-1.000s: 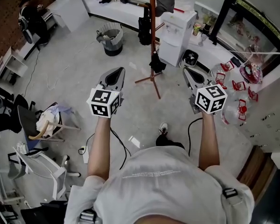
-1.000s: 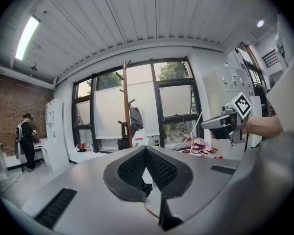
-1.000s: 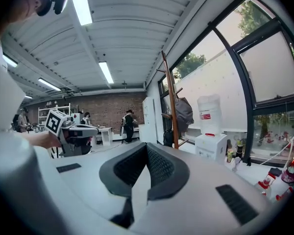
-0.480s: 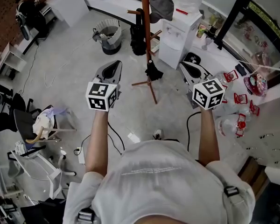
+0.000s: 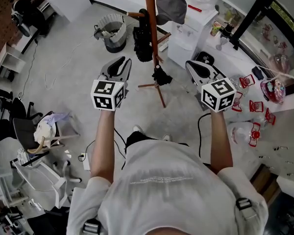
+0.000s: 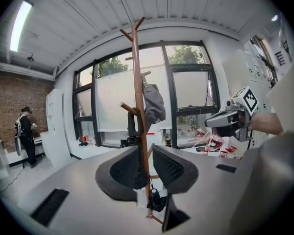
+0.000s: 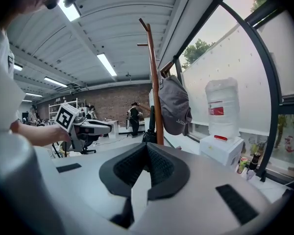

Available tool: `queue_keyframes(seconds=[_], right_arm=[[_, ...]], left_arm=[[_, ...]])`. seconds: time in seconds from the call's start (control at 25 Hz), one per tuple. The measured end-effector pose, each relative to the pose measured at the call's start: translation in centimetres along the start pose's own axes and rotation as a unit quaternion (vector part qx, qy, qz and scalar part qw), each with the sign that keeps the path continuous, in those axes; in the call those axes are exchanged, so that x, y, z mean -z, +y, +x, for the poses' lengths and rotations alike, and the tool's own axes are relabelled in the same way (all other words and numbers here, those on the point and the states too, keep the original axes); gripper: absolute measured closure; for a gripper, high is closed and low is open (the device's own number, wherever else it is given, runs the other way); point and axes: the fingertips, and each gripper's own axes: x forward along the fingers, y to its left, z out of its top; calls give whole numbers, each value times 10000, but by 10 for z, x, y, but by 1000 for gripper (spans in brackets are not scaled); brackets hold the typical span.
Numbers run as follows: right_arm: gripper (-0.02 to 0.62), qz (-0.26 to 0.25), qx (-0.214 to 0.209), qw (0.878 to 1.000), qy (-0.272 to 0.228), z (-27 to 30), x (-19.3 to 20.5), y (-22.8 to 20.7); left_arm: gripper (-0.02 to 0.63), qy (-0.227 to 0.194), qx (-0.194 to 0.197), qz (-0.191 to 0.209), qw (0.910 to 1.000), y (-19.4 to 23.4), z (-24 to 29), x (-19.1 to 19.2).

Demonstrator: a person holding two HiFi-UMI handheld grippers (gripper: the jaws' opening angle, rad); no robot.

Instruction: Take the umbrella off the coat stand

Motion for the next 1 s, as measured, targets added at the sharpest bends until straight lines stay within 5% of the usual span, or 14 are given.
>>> queue_keyframes(seconds=[0.44, 1.0], right_arm=[[571, 319, 643, 9974, 8, 57, -3, -31], [571, 686, 1382, 9872, 410, 87, 29, -52]], left_arm=[[266, 583, 1133, -9, 9919, 34, 101, 29], [154, 1277, 2217, -442, 9657, 32, 187, 93]])
